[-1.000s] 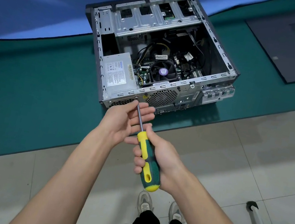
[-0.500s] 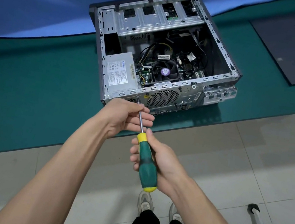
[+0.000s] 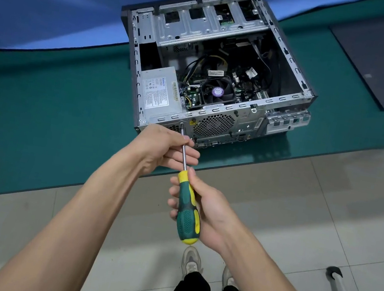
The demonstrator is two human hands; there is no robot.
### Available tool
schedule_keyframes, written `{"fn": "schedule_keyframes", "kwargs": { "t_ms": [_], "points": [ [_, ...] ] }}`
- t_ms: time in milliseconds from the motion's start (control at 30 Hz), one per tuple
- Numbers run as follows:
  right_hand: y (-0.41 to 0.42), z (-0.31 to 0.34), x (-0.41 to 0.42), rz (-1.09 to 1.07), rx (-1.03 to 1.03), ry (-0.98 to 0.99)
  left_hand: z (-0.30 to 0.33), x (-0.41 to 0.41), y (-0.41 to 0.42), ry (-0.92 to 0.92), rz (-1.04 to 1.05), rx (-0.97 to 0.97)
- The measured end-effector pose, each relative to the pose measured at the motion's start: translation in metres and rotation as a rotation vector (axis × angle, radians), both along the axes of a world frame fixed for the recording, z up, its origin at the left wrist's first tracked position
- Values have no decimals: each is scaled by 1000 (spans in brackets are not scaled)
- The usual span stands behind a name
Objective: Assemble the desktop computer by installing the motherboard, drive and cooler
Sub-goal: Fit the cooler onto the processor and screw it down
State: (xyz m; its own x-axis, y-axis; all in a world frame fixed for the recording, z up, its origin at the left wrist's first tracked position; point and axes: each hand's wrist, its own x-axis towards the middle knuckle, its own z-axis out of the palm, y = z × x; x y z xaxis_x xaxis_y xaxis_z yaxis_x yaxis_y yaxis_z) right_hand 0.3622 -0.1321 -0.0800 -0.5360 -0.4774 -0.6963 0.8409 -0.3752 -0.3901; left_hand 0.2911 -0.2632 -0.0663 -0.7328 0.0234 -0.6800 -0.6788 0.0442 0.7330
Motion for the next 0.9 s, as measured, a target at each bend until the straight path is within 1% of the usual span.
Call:
{"fn": "schedule_keyframes", "kwargs": {
  "t_ms": [33, 100, 133, 167, 200, 267, 300, 333, 367, 433, 467, 500, 533, 600, 633, 667, 700, 767, 800, 833, 867, 900],
  "points": [
    [-1, 0, 0, 34, 59, 25, 0, 0, 2, 8, 17, -19],
    [-6, -2, 2, 100, 299, 119, -1, 2, 5, 13, 60, -21],
    [-9, -2, 4, 90, 394, 151, -2, 3, 6, 15, 79, -12],
    [-9, -2, 5, 63, 419, 149, -2, 4, 6, 18, 95, 2],
    [-9, -1, 6, 26, 345, 95, -2, 4, 6, 23, 106, 15],
    [-4, 4, 2, -28, 16, -102, -2, 5, 7, 38, 124, 33],
    [0, 7, 0, -33, -83, -148, -1, 5, 9, 41, 135, 39],
    [3, 7, -1, -13, -78, -143, -1, 5, 10, 41, 144, 39],
    [4, 5, -1, 26, -3, -89, -1, 5, 11, 41, 152, 35],
    [-1, 1, 1, 143, 276, 82, 0, 5, 12, 38, 168, 25],
    [-5, 1, 1, 152, 376, 138, -1, 5, 12, 39, 176, 22],
    [-8, 1, 2, 144, 402, 154, -1, 5, 11, 42, 184, 20],
    [-9, 1, 2, 109, 323, 109, -1, 5, 11, 45, 188, 18],
    [-4, 5, -3, 39, -17, -70, -2, 5, 11, 54, 187, 16],
    [0, 6, -4, 37, -123, -112, -2, 6, 11, 54, 186, 15],
    [5, 6, -4, 61, -124, -104, -2, 6, 12, 51, 183, 12],
    [7, 4, -2, 99, -53, -65, -2, 5, 13, 47, 182, 6],
    [5, 1, -2, 194, 224, 69, -2, 4, 13, 38, 187, -3],
    [2, 1, -2, 201, 345, 118, -2, 3, 13, 34, 191, -5],
    [0, 2, -2, 183, 391, 138, -2, 3, 13, 36, 199, -7],
    [0, 3, -3, 147, 343, 106, -3, 3, 13, 41, 206, -10],
    [0, 5, -5, 101, 221, 29, -3, 3, 14, 48, 214, -14]
  ]
}}
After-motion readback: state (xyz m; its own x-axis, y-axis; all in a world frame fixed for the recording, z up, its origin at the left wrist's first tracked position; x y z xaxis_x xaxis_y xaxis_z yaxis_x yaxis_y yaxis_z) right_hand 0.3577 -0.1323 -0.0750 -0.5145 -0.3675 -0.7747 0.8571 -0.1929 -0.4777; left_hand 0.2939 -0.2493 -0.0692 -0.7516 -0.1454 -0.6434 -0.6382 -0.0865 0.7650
